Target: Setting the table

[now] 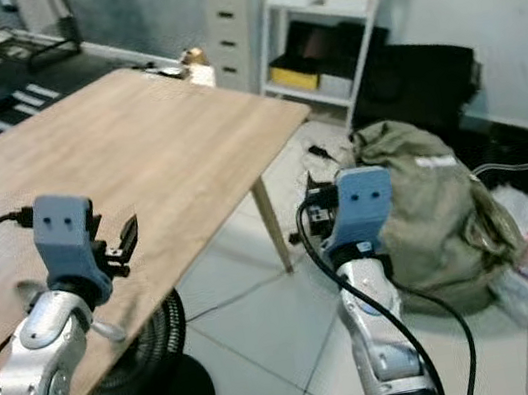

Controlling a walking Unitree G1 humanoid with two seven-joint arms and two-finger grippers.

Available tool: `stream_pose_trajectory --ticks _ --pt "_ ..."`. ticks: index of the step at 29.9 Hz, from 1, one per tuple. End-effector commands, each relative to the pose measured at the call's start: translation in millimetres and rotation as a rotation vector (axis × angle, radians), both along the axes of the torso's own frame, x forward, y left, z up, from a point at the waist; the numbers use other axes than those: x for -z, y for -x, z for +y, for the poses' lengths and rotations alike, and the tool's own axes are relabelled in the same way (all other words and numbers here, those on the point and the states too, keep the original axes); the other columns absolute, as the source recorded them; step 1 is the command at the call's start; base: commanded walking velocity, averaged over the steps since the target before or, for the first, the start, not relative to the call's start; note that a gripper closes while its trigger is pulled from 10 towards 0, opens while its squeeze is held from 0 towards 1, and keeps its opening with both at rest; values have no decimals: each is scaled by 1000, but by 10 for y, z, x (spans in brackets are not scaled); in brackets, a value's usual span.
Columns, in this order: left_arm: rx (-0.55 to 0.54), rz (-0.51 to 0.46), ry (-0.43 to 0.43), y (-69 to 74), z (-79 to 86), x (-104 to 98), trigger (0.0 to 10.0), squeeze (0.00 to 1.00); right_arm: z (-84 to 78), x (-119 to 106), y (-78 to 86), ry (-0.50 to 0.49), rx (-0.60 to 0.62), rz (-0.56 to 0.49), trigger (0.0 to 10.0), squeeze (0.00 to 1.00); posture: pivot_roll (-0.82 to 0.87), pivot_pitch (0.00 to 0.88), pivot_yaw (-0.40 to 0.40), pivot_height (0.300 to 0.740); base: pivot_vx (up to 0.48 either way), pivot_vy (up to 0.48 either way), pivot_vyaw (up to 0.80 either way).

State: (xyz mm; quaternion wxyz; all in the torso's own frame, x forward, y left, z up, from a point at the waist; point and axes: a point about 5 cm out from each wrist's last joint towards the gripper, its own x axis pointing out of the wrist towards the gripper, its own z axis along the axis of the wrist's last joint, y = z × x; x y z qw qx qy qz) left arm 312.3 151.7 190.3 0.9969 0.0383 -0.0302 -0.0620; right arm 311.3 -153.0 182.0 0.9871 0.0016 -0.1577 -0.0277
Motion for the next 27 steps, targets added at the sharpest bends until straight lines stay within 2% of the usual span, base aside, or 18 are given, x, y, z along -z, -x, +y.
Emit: stream_pose_trajectory --ticks 1,27 --pt "5 4 -4 7 -8 19 10000 0 -51 38 7 1 19 17 10000 0 19 0 64 740 0 0 -781" --pt "25 5 -13 -1 -24 16 10000 0 -2 77 28 -4 11 28 10000 0 12 0 79 740 0 0 -781"
